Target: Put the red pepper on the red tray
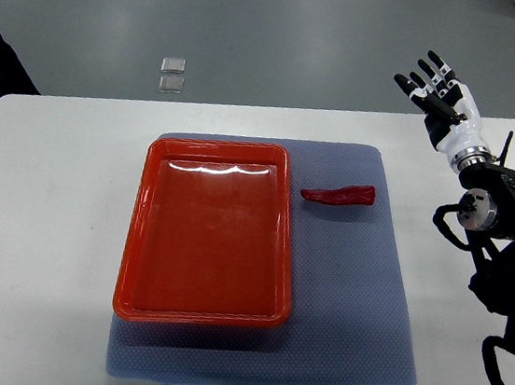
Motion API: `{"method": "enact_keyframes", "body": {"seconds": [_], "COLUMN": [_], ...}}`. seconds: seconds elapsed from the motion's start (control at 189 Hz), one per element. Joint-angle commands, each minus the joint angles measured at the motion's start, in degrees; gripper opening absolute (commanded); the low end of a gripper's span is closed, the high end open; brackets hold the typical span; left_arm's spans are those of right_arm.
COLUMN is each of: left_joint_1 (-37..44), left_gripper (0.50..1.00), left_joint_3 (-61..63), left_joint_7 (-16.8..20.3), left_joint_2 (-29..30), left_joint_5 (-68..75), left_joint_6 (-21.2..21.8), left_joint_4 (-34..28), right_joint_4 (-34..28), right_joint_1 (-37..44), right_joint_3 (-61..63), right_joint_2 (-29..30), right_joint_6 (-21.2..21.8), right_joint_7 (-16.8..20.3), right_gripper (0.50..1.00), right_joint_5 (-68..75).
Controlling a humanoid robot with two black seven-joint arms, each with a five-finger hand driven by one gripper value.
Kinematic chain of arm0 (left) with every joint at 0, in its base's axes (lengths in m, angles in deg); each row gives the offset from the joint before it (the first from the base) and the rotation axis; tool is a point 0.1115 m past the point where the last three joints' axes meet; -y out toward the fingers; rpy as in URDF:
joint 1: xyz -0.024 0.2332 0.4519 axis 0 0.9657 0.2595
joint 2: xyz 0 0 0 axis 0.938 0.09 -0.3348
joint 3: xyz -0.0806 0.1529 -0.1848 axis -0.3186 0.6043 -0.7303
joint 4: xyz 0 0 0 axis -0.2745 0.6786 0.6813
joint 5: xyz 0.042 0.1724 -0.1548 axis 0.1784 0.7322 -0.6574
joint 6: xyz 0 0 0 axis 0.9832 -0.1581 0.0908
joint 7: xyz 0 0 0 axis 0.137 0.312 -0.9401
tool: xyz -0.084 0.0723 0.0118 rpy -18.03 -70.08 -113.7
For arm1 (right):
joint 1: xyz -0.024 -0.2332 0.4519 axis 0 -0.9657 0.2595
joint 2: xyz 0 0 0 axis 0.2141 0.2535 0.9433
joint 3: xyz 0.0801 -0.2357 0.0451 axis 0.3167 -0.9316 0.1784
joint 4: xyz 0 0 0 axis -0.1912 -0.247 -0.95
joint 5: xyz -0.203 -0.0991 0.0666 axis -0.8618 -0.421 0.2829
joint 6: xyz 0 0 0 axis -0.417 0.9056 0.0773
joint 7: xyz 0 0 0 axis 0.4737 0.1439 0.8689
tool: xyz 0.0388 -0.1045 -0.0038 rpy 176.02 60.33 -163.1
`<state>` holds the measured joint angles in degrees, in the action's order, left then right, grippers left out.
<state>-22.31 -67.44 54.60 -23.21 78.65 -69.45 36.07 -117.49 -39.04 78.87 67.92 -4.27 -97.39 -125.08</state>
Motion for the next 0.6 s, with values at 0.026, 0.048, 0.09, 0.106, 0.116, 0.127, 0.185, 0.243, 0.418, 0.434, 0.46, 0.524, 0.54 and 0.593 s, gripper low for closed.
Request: {"method": "enact_keyframes", "body": {"seconds": [0.026,0.048,0.09,0.106,0.116,0.127,0.185,0.243,0.418,0.434,0.46,0.524,0.54,0.593], "left_joint_1": [-0.08,-0.08,-0.08,-0.08,-0.08,-0.08,-0.08,-0.08,0.45,0.54,0.54,0.54,0.45,0.54], "left_gripper": [1.000,1.000,1.000,1.000,1.000,1.000,1.000,1.000,1.000,1.000,1.000,1.000,1.000,1.000], "left_joint_3": [-0.07,-0.07,-0.07,-0.16,-0.16,-0.16,-0.07,-0.16,-0.07,-0.07,-0.07,-0.07,-0.07,-0.07], "left_joint_7": [0.08,0.16,0.34,0.34,0.34,0.34,0.34,0.34,0.34,0.34,0.34,0.34,0.34,0.34], "left_joint_2": [0.00,0.00,0.00,0.00,0.00,0.00,0.00,0.00,0.00,0.00,0.00,0.00,0.00,0.00], "left_joint_5": [0.00,-0.09,0.00,0.00,0.00,0.00,0.00,0.00,0.00,0.00,0.00,0.00,0.00,0.00], "left_joint_6": [0.01,0.01,0.09,0.01,0.01,0.01,0.01,0.09,0.09,0.01,0.01,0.01,0.01,0.01], "left_joint_4": [-0.31,-0.31,-0.14,-0.14,-0.14,-0.14,-0.14,-0.31,-0.49,-0.31,-0.14,-0.05,-0.05,-0.14], "right_joint_4": [0.00,0.00,0.00,0.00,0.00,0.00,0.00,0.00,0.00,0.00,0.00,0.00,0.00,0.00], "right_joint_1": [0.08,0.16,0.16,0.16,0.16,0.16,0.16,0.16,0.16,0.16,0.16,0.16,0.16,0.25], "right_joint_3": [-0.04,-0.04,-0.04,-0.04,-0.04,-0.04,-0.04,-0.12,-1.18,-1.27,-1.27,-1.35,-1.35,-1.35], "right_joint_2": [0.00,0.00,0.00,0.00,0.00,0.00,0.00,-0.09,-0.35,-0.44,-0.70,-0.88,-0.88,-0.88], "right_joint_6": [0.00,0.00,0.00,0.00,0.00,0.00,0.08,0.08,0.08,0.08,0.08,0.17,0.17,0.26], "right_joint_7": [0.00,0.00,0.00,0.00,0.00,0.00,0.00,0.00,0.00,0.00,0.00,0.09,0.00,0.00], "right_gripper": [0.915,0.913,0.915,0.913,0.913,0.913,0.913,0.913,0.913,0.915,0.915,0.913,0.915,0.913], "right_joint_5": [0.00,0.00,0.00,0.00,0.00,0.00,0.00,-0.09,-0.09,-0.09,-0.09,-0.09,-0.09,-0.09]}}
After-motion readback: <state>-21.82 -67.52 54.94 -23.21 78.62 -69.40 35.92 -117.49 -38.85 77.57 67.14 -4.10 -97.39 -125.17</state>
